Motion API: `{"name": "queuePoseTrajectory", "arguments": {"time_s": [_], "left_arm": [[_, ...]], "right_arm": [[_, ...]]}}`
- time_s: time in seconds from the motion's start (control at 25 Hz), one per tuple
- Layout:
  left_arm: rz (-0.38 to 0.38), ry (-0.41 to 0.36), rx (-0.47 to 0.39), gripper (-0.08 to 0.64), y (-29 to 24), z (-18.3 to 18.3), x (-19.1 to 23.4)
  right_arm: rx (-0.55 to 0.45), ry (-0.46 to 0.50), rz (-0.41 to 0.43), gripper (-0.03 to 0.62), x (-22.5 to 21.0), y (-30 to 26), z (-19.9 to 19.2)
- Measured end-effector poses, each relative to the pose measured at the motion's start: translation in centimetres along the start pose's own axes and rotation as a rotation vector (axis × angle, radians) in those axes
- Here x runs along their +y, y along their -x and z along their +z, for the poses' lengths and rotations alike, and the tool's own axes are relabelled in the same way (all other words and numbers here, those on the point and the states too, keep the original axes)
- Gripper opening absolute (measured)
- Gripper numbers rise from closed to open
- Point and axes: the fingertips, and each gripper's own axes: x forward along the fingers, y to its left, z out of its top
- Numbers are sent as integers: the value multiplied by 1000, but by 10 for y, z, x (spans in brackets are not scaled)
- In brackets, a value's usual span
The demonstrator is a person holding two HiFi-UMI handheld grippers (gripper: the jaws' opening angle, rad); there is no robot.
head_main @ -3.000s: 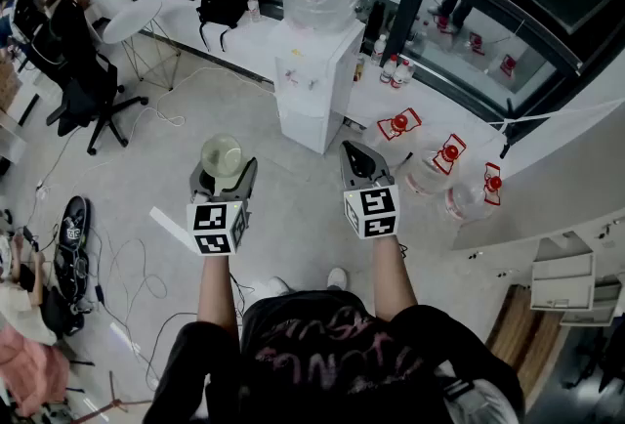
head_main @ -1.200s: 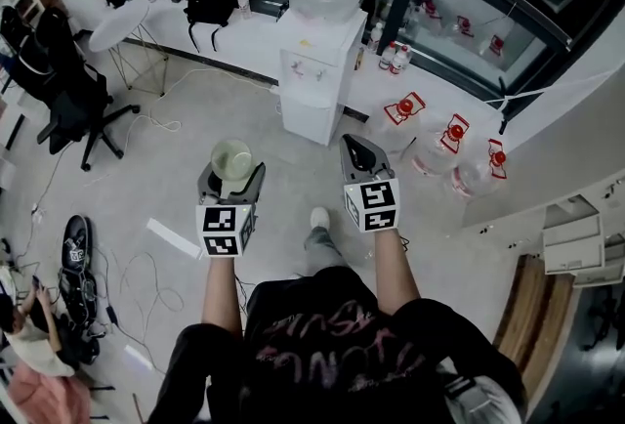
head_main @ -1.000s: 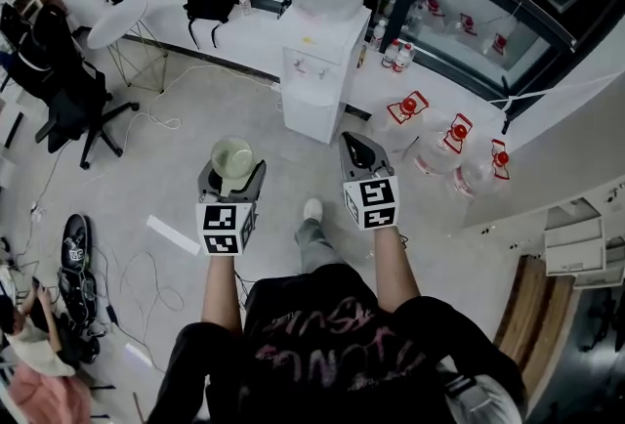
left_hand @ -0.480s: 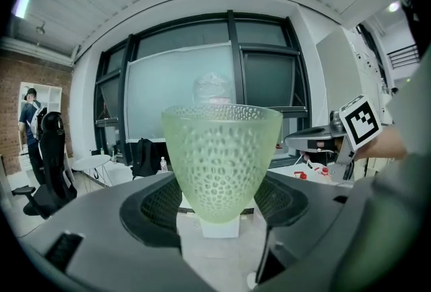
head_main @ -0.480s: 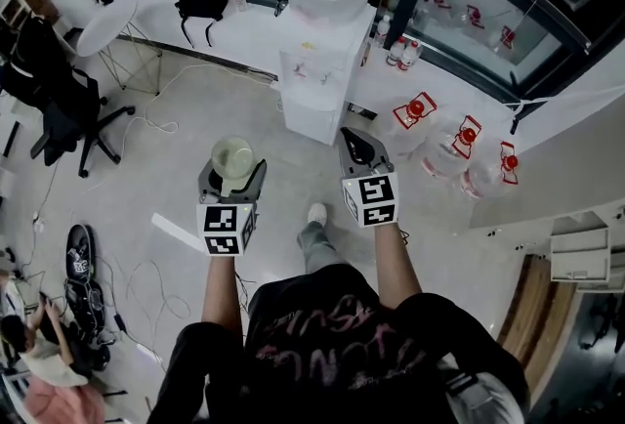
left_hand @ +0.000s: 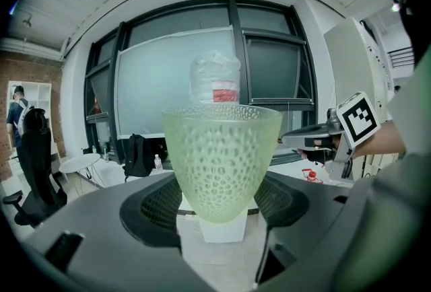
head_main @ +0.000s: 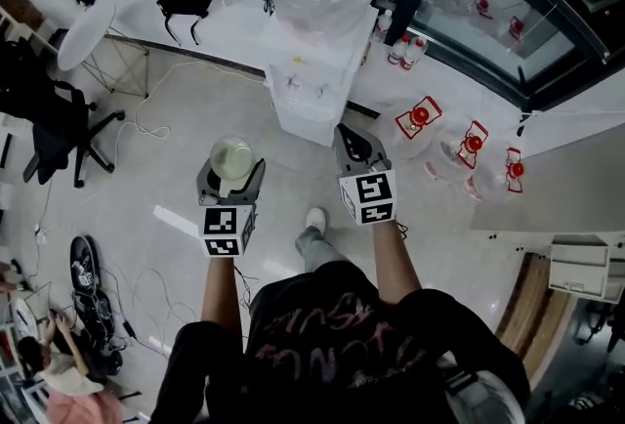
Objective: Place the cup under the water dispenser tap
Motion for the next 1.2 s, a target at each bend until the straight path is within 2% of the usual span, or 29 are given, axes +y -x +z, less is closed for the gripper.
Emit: {"name": "queuePoseTrajectory", "arguments": {"time_s": [0.32, 0.64, 0.92, 1.2], "left_arm": [[0, 1, 28, 339, -73, 20, 11], [-17, -36, 55, 339, -105, 28, 7], [-60, -64, 47, 339, -123, 32, 1], [-134, -58, 51, 339, -148, 20, 3]], "right_arm": [[18, -18, 22, 14, -45, -62, 5], [29, -53, 24, 14, -64, -79, -5], [15, -86, -32, 14, -79, -77, -11], [22, -91, -113, 14, -86, -78, -18]]}}
